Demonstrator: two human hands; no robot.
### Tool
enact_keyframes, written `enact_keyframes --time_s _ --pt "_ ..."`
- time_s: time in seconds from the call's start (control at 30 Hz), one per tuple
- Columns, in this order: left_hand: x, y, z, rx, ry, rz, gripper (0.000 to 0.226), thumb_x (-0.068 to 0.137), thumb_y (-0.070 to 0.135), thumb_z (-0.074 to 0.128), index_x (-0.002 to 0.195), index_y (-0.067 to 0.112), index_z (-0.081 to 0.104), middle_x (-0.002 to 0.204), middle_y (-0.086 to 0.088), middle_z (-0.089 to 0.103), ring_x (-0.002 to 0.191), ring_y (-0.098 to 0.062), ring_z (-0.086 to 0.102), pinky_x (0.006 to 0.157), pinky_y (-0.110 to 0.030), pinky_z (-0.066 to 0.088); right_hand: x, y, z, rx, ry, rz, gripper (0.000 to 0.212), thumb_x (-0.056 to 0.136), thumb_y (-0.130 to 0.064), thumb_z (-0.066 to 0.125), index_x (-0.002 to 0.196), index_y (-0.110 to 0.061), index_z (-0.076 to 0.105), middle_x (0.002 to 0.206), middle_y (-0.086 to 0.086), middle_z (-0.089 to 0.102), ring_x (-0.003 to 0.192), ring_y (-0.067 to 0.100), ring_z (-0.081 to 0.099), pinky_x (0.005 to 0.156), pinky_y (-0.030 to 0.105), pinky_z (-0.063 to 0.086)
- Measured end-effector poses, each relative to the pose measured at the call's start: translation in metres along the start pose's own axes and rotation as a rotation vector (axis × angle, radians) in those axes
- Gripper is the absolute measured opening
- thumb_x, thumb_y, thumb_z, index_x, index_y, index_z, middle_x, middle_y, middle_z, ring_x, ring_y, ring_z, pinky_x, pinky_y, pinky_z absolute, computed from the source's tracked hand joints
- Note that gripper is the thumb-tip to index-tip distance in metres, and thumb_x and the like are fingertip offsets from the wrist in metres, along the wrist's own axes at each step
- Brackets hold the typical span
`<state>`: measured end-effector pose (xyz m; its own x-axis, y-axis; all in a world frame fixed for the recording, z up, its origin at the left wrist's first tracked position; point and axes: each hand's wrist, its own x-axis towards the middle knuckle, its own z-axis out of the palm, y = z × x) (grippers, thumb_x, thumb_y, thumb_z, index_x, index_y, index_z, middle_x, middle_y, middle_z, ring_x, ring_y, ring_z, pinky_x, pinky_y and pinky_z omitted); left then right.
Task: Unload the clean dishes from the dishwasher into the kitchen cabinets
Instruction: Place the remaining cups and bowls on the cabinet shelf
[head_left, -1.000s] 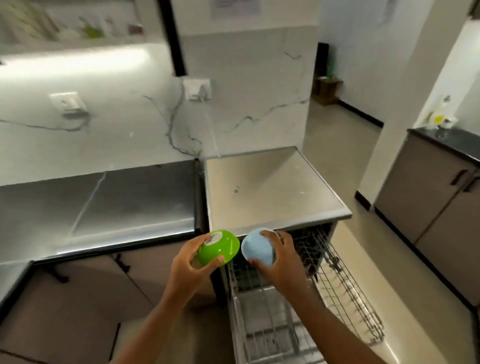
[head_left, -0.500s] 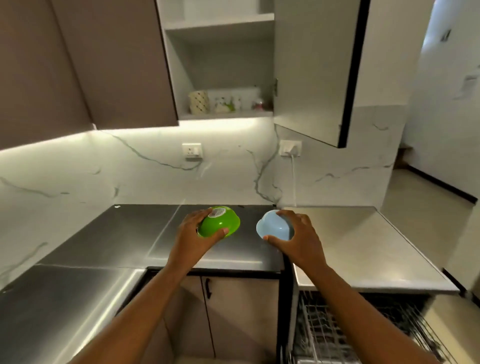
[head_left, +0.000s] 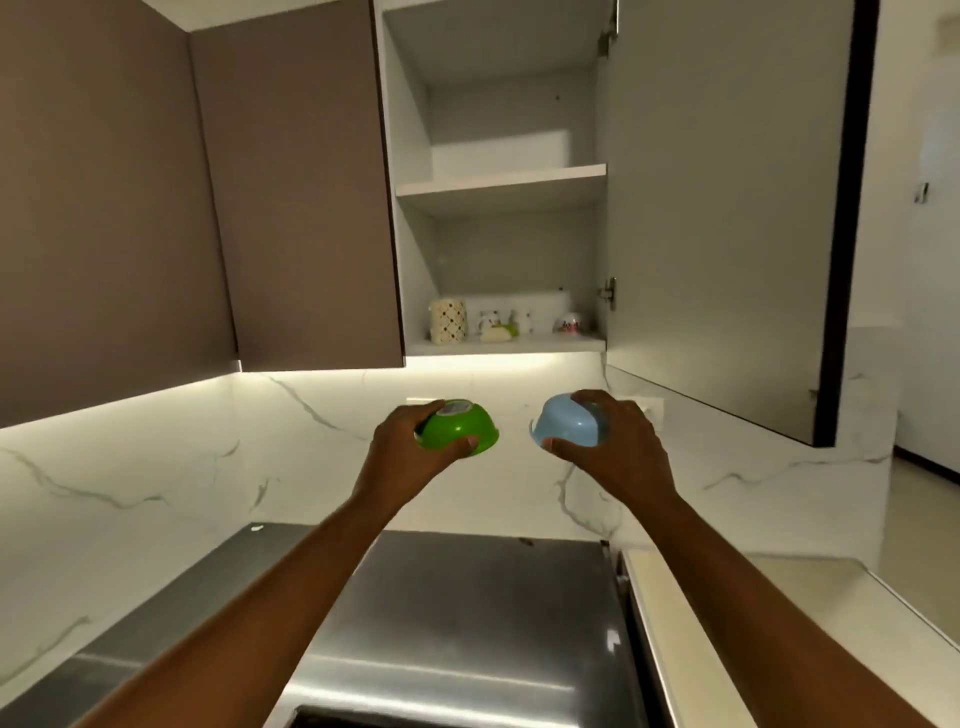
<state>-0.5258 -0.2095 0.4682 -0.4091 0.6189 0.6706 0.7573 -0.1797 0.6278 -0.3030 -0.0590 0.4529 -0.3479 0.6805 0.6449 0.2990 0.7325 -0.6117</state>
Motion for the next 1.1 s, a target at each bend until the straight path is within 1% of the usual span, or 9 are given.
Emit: enact_keyframes --time_s 0.1,0.2,0.43,0.57,0.67,0.77,0.87,1.0,1.1 --pt "0.054 -0.001 0.01 0.0 0.033 -0.001 0.068 0.069 0.039 0.086 0.128 0.017 0.063 0.121 -0.001 0.063 0.104 -0.013 0.059 0.087 -0.027 0.05 0.046 0.003 0.004 -0.025 0.044 -0.003 0.085 0.064 -0.06 0.084 0.135 -0.027 0.052 0.126 0.0 0.06 0.115 0.019 0.058 0.089 0.035 0.053" --pt "0.1 0.003 0.02 -0.011 0.047 -0.003 0.066 0.071 0.039 0.085 0.128 0.016 0.063 0.117 0.0 0.063 0.1 -0.013 0.059 0.081 -0.023 0.045 0.08 0.004 0.003 -0.081 0.069 0.033 0.08 0.066 -0.055 0.085 0.135 -0.033 0.051 0.125 -0.002 0.055 0.111 0.018 0.055 0.081 0.03 0.045" --pt "0.19 -0.007 0.057 -0.056 0.068 0.03 0.064 0.071 0.04 0.084 0.127 0.017 0.065 0.119 -0.001 0.067 0.099 -0.012 0.061 0.086 -0.025 0.05 0.159 0.025 0.017 -0.144 0.091 0.029 0.084 0.065 -0.053 0.088 0.137 -0.027 0.053 0.127 0.001 0.06 0.112 0.02 0.057 0.077 0.027 0.043" --pt "0.229 -0.02 0.076 -0.078 0.023 0.028 0.065 0.072 0.039 0.084 0.129 0.015 0.064 0.118 -0.001 0.066 0.098 -0.012 0.061 0.085 -0.023 0.049 0.191 0.038 0.028 -0.177 0.119 0.04 0.082 0.065 -0.049 0.089 0.136 -0.026 0.054 0.128 0.004 0.059 0.114 0.023 0.056 0.08 0.029 0.046" --pt "0.262 -0.037 0.091 -0.069 -0.036 0.049 0.068 0.071 0.039 0.084 0.13 0.013 0.062 0.121 -0.001 0.065 0.099 -0.011 0.06 0.082 -0.019 0.045 0.217 0.044 0.035 -0.202 0.164 0.028 0.079 0.065 -0.045 0.09 0.134 -0.022 0.056 0.126 0.007 0.061 0.111 0.024 0.057 0.083 0.036 0.052" --pt "0.292 -0.056 0.104 -0.064 -0.111 0.05 0.073 0.069 0.044 0.085 0.131 0.014 0.061 0.123 0.0 0.065 0.101 -0.011 0.059 0.083 -0.02 0.044 0.245 0.05 0.045 -0.233 0.193 0.038 0.077 0.067 -0.04 0.09 0.133 -0.022 0.056 0.127 0.007 0.06 0.114 0.024 0.053 0.081 0.032 0.046" --pt "0.32 -0.069 0.112 -0.029 -0.152 0.06 0.075 0.064 0.05 0.086 0.128 0.017 0.063 0.124 0.0 0.066 0.103 -0.012 0.059 0.085 -0.023 0.044 0.277 0.059 0.058 -0.266 0.197 0.07 0.076 0.066 -0.042 0.09 0.132 -0.025 0.056 0.128 0.006 0.059 0.118 0.025 0.051 0.084 0.033 0.044" --pt "0.355 -0.082 0.12 -0.048 -0.171 0.12 0.073 0.066 0.048 0.085 0.129 0.018 0.062 0.126 -0.001 0.064 0.102 -0.012 0.057 0.083 -0.024 0.043 0.329 0.073 0.079 -0.35 0.162 0.106 0.078 0.067 -0.045 0.089 0.133 -0.019 0.056 0.128 0.008 0.06 0.118 0.026 0.053 0.086 0.033 0.044" --pt "0.37 -0.085 0.124 -0.08 -0.19 0.17 0.071 0.068 0.046 0.085 0.129 0.017 0.063 0.128 -0.001 0.063 0.106 -0.013 0.058 0.083 -0.024 0.044 0.36 0.088 0.093 -0.421 0.109 0.14 0.078 0.063 -0.051 0.089 0.127 -0.015 0.061 0.12 0.008 0.067 0.11 0.026 0.06 0.083 0.033 0.049"
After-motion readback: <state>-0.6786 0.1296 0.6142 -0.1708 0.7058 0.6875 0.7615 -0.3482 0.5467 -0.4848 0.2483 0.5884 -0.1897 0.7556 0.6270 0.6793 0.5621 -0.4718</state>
